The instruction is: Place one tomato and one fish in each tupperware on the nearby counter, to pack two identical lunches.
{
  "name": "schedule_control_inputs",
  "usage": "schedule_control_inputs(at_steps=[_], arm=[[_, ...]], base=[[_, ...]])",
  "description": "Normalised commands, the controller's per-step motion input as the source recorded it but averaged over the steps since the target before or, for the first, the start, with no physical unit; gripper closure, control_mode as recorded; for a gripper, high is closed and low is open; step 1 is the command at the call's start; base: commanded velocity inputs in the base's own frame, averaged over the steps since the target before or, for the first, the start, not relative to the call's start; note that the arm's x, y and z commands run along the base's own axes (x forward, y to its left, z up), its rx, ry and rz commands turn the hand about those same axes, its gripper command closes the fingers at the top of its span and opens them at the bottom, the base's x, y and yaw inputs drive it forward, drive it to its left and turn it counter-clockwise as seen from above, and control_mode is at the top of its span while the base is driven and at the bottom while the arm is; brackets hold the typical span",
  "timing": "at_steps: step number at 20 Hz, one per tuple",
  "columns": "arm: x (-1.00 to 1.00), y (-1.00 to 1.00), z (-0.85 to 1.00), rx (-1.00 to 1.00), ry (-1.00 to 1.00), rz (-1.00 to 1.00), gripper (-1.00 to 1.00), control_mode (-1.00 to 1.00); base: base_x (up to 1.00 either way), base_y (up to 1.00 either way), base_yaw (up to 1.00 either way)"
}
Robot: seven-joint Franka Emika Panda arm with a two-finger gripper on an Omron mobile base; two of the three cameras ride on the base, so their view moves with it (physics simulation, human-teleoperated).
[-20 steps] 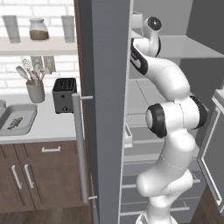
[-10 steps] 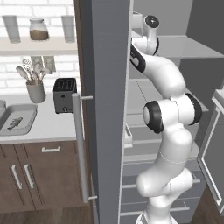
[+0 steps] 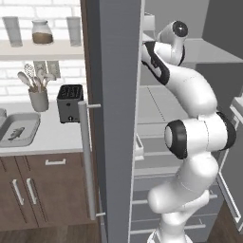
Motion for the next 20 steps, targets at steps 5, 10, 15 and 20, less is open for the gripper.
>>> schedule_control_inputs(at_steps=[5, 10, 15, 20], arm=[[-1.00, -0.73, 0.14, 0.03, -0.03, -0.02, 1.00, -1.00], [-1.00, -0.22, 0.54, -0.01, 0.02, 0.00, 1.00, -1.00], [-1.00, -0.12, 0.31, -0.07, 0.03, 0.00, 1.00, -1.00], [-1.00, -0.02, -0.48, -0.18, 0.04, 0.00, 1.00, -1.00]], base=[[0.00, 0.00, 0.00], [0.00, 0.00, 0.00], [0.00, 0.00, 0.00], [0.00, 0.00, 0.00]])
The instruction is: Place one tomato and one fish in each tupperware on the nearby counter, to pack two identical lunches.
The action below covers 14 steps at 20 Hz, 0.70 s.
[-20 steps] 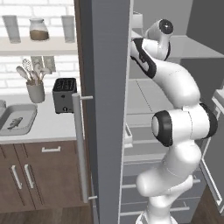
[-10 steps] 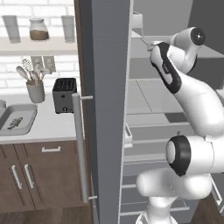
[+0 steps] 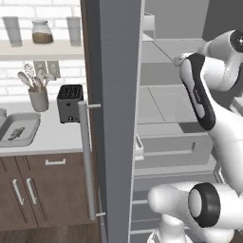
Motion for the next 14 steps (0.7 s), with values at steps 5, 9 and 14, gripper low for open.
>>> schedule_control_inputs(at_steps=[5, 9, 14], arm=[[-1.00, 0.07, -0.95, -0.30, 0.08, 0.00, 1.00, -1.00], [-0.88, 0.46, -0.96, -0.36, 0.07, 0.00, 1.00, -1.00], [-1.00, -0.01, -0.52, -0.09, 0.01, 0.02, 1.00, -1.00]], base=[[0.00, 0.00, 0.00], [0.00, 0.00, 0.00], [0.00, 0.00, 0.00]])
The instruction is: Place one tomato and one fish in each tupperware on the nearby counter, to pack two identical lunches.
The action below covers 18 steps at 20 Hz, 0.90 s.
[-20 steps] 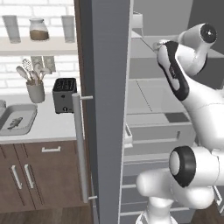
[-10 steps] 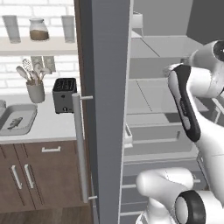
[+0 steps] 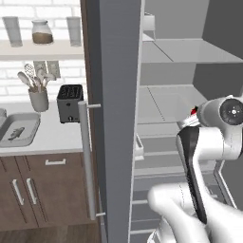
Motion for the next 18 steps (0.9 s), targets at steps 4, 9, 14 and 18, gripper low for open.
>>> schedule_control_inputs(at_steps=[4, 9, 14, 18], arm=[[0.00, 0.00, 0.00, 0.00, 0.00, 0.00, 1.00, 1.00], [0.00, 0.00, 0.00, 0.00, 0.00, 0.00, 1.00, 1.00], [0.00, 0.00, 0.00, 0.00, 0.00, 0.00, 1.00, 1.00], [0.00, 0.00, 0.00, 0.00, 0.00, 0.00, 1.00, 1.00]], base=[[-1.00, -0.07, 0.04], [-1.00, -0.01, 0.14], [-0.71, 0.42, 0.57], [-0.09, 0.76, 0.77]])
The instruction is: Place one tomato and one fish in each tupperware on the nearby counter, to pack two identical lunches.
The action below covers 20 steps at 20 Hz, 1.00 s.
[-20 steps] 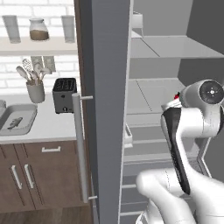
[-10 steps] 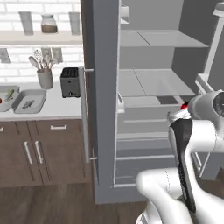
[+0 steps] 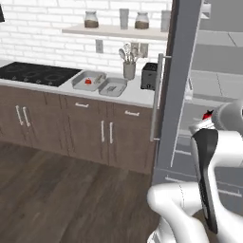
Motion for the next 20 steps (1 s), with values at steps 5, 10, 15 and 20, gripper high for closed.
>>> schedule_control_inputs(at_steps=[5, 10, 15, 20], arm=[[0.00, 0.00, 0.00, 0.00, 0.00, 0.00, 1.00, 1.00], [0.00, 0.00, 0.00, 0.00, 0.00, 0.00, 1.00, 1.00], [0.00, 0.00, 0.00, 0.00, 0.00, 0.00, 1.00, 1.00], [0.00, 0.00, 0.00, 0.00, 0.00, 0.00, 1.00, 1.00]], base=[[0.06, 0.81, 0.74], [0.76, 0.67, 0.59], [1.00, 0.13, 0.30], [1.00, 0.13, 0.00]])
